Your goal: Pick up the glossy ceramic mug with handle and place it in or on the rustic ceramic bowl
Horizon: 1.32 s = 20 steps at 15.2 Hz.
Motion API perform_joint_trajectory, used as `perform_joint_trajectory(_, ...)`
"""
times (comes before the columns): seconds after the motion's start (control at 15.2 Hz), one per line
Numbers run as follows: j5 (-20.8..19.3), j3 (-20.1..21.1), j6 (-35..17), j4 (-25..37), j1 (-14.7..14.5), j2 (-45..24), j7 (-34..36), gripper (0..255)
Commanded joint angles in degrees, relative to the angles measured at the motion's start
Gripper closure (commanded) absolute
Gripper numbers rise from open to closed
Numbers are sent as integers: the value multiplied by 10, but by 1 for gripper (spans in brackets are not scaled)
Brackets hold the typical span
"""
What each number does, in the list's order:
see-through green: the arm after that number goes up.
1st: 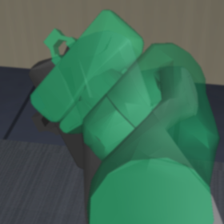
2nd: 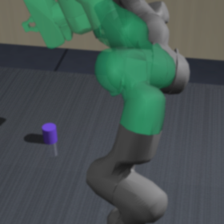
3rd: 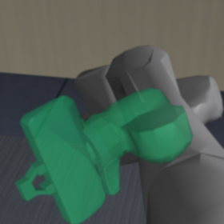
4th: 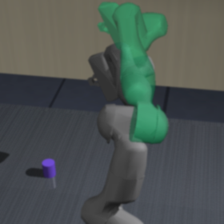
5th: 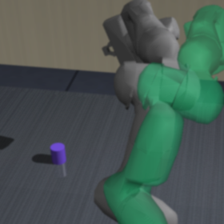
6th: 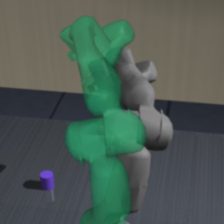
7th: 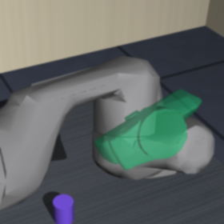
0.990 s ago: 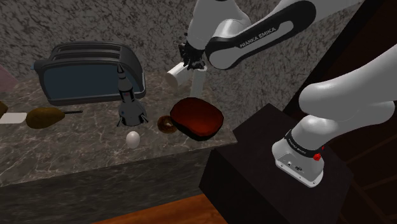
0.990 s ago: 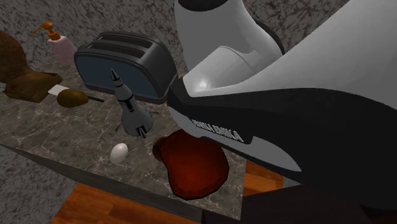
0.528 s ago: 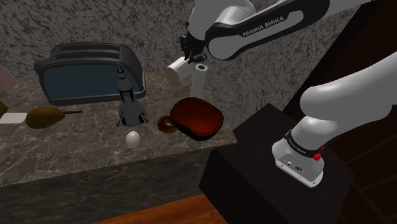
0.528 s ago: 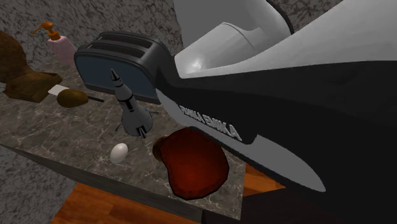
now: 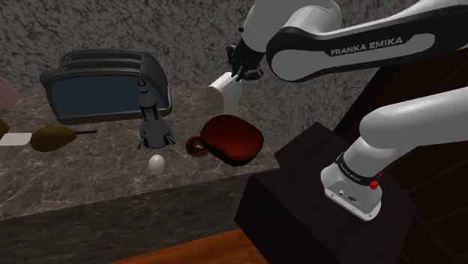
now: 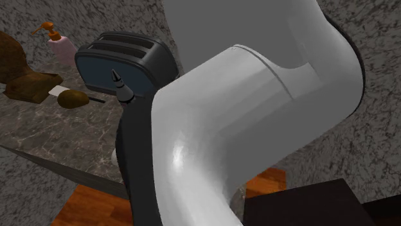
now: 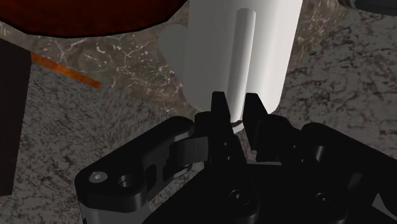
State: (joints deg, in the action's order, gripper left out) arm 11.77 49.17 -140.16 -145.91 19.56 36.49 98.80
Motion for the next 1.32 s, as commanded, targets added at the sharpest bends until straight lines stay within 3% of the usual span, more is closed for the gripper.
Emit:
perform_joint_trajectory(0.0, 24, -22, 30, -26, -48, 50, 1, 255)
perform_joint_trajectory(0.53, 64, -69, 186, -76, -197, 231, 38, 255)
perform_joint_trajectory(1.25, 97, -16, 102, -140, -208, 208, 59, 255)
